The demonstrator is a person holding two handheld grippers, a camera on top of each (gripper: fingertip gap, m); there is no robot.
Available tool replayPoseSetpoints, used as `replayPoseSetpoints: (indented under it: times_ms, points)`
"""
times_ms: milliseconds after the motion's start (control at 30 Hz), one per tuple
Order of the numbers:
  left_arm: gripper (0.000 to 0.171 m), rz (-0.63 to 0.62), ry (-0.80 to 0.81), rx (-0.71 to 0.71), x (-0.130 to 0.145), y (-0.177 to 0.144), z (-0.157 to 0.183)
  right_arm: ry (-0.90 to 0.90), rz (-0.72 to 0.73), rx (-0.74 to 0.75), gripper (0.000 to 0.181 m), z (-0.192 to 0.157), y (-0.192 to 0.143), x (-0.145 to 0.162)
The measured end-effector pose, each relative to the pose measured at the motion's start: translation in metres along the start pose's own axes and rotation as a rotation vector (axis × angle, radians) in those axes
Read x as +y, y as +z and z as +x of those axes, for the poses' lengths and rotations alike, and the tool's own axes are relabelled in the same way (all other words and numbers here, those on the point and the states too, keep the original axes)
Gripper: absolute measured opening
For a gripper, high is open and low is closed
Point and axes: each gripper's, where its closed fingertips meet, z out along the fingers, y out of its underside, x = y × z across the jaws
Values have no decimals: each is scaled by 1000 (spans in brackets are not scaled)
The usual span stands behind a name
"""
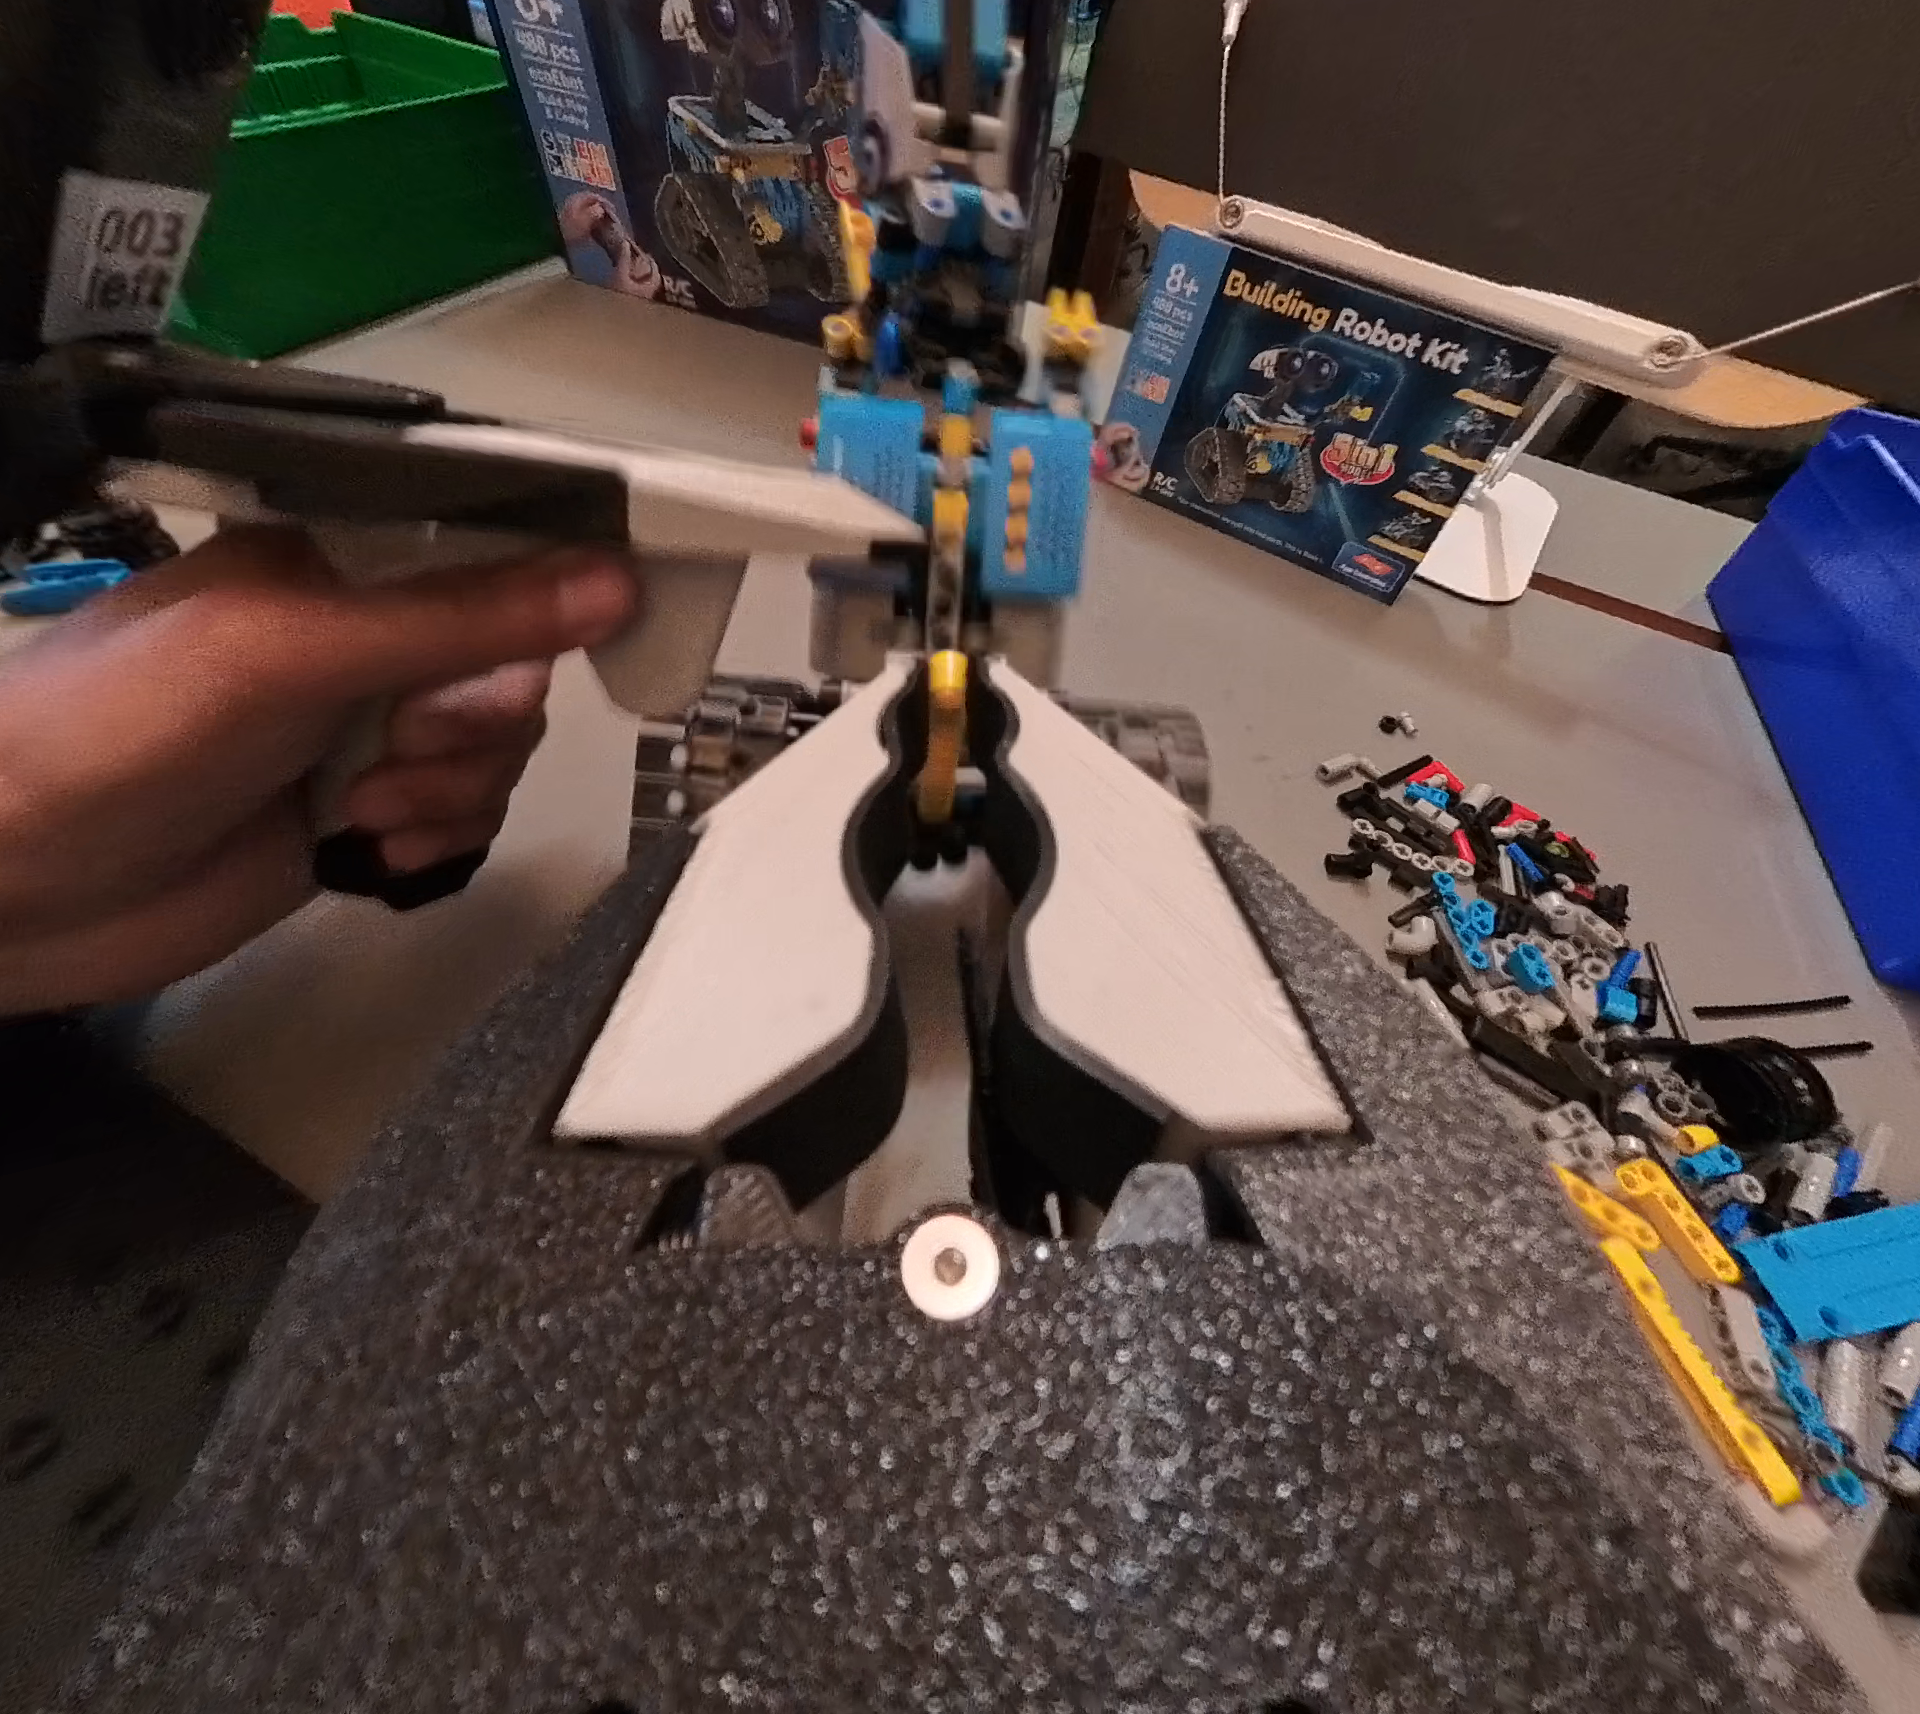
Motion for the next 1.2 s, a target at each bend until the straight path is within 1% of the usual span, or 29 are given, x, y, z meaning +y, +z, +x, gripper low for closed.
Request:
replayPoseSetpoints:
  times_ms: [33, 67, 100, 133, 200, 267, 400, 467, 533, 633, 700, 867, 933, 1000, 1067, 1133, 1200]
  points:
    - [56, 20, -4, -33, -5, -3, -11, -2, 28, 8, 5, 1, -7, -4]
    - [57, 34, 35, -56, -8, -6, -17, -15, 33, 10, 5, 3, -14, -6]
    - [57, 37, 56, -55, -9, -8, -18, -15, 46, 0, 5, 5, -20, -9]
    - [57, 37, 39, -42, -9, -8, -18, -1, 55, -12, 5, 8, -23, -11]
    - [57, 33, 8, -41, -10, -6, -20, 31, 62, -30, 5, 13, -26, -8]
    - [58, 22, 28, -36, -10, -6, -17, 67, 66, -61, 5, 14, -27, -5]
    - [59, 13, 11, -12, -10, -4, -15, 279, 74, -220, 5, 13, -24, 0]
    - [59, -7, 7, 10, -8, -5, -13, 425, 69, -313, 5, 14, -20, 6]
    - [60, -30, 49, 6, -5, -6, -12, 592, 101, -411, 5, 17, -18, 8]
    - [60, -71, 135, -11, 2, -9, -14, 747, 93, -499, 5, 23, -13, 18]
    - [58, -92, 185, -11, 5, -9, -15, 777, 84, -490, 5, 30, -8, 26]
    - [57, -133, 240, 49, 1, -10, -24, 817, 58, -555, 5, 23, 0, 33]
    - [56, -145, 244, 80, -1, -12, -32, 823, 82, -585, 5, 19, 0, 32]
    - [53, -124, 224, 57, -9, -15, -45, 813, 97, -610, 6, 14, 2, 33]
    - [50, -114, 222, 45, -13, -19, -54, 831, 147, -673, 6, 10, -1, 25]
    - [41, -118, 216, 77, -12, -21, -54, 850, 160, -689, 6, 11, -1, 24]
    - [41, -123, 213, 97, -9, -20, -53, 863, 178, -702, 5, 12, -4, 22]
